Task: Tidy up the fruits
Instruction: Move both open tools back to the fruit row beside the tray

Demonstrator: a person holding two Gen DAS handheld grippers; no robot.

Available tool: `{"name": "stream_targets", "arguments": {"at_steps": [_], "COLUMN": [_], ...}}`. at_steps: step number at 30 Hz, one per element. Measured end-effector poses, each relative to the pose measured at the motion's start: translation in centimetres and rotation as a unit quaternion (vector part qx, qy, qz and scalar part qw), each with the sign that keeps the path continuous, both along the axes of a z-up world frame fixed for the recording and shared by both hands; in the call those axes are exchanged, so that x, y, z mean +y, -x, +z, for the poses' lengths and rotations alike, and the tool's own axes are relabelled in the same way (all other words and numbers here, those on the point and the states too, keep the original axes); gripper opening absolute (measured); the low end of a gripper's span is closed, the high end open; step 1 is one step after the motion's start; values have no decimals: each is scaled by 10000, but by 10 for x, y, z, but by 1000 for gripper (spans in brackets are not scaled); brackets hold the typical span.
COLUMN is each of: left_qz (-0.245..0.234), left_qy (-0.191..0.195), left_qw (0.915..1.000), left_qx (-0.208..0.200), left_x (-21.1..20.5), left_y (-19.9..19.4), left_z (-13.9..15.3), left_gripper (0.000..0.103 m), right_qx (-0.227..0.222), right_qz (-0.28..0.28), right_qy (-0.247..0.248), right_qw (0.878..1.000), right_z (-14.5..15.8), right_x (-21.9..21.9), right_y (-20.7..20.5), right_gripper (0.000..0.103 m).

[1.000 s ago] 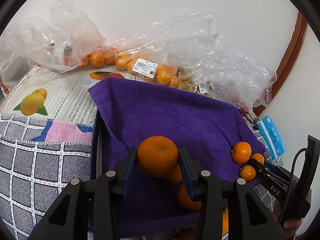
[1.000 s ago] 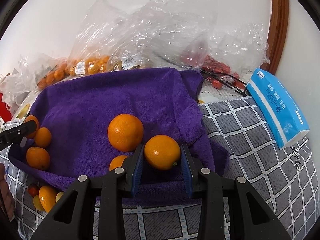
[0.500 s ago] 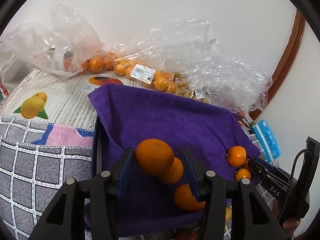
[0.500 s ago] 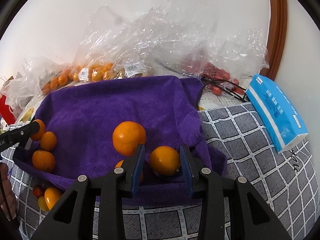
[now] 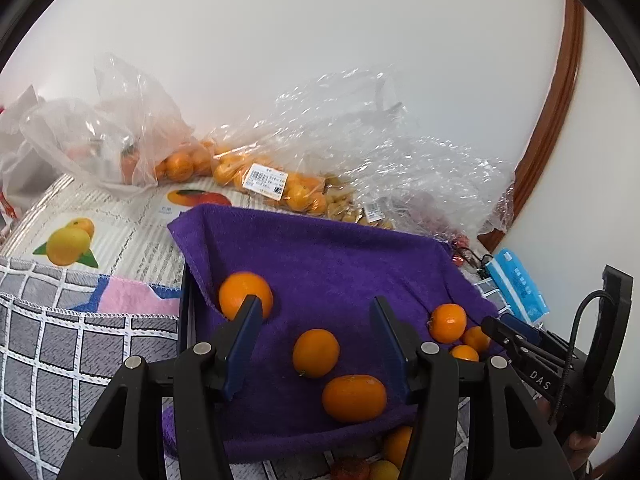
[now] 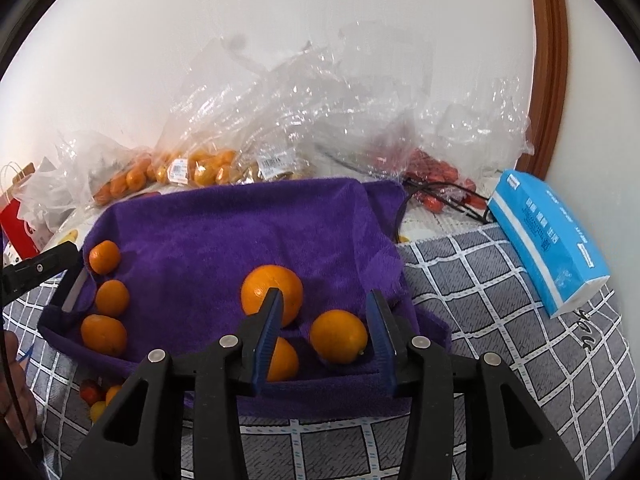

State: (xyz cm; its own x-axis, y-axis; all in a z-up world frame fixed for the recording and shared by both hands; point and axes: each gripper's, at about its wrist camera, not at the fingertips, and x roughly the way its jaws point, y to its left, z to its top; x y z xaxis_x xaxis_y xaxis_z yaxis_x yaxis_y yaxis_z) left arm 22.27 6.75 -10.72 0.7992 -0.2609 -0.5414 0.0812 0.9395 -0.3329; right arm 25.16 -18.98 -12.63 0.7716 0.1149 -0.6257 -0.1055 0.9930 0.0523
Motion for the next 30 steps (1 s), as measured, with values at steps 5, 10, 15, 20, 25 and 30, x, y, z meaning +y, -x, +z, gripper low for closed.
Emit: {"name": "stream_targets", "arguments": {"at_steps": [5,10,15,20,25,30], "left_qz": [141,179,310,385,498,497], "left_qy": [54,125,-83,-160,-557,-400], "left_qw": [9999,9997,9991,9968,9938,9944], "left_qx": [-43,122,271,676,824,838], "left_x": [5,17,29,43,47,53], "left_y": [9,22,46,74,97,103], "left_z": [15,24,20,-6,-28,-43], "left_gripper": [53,53,53,53,53,53], "right_qx": [-193,-145,-84,263,451,469], "right_qz": [8,43,10,192,389,503], "right_qy": [6,-108,-78,-184,-77,-127], "right_qw": [9998,9998,9999,9993,9982,9976], "right_z": [10,21,21,5,-10,-14], "right_x": [5,9,17,29,40,48], "right_y": [5,16,35,57,78,88], "right_gripper": [45,45,45,45,45,43]}}
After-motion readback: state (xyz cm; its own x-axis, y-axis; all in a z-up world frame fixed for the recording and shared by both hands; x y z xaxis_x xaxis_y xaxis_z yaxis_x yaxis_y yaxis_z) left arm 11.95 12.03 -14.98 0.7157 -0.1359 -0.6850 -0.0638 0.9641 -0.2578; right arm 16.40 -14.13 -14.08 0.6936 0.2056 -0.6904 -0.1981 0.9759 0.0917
